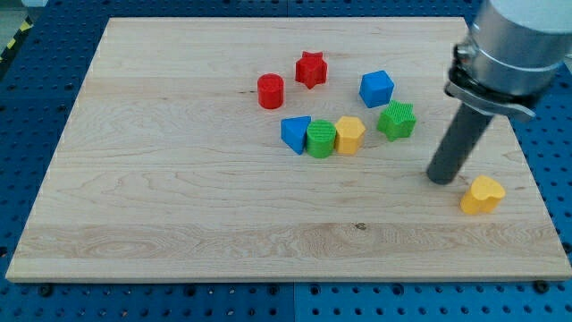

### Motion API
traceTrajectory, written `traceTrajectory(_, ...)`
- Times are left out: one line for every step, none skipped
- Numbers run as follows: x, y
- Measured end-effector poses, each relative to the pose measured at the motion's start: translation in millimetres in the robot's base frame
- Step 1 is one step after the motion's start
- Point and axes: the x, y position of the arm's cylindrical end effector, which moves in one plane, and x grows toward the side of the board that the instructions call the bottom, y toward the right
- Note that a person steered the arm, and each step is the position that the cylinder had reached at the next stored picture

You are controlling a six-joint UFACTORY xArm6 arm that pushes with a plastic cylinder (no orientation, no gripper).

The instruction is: Move the yellow hexagon up a bit

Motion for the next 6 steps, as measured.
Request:
traceTrajectory(-10.2,-9.6)
traceTrajectory(-11.0,-16.3)
traceTrajectory(-23.3,-43.9)
traceTrajectory(-48.7,-71.5)
traceTrajectory(-71.6,-86.4)
traceTrajectory(-79.0,-76.1)
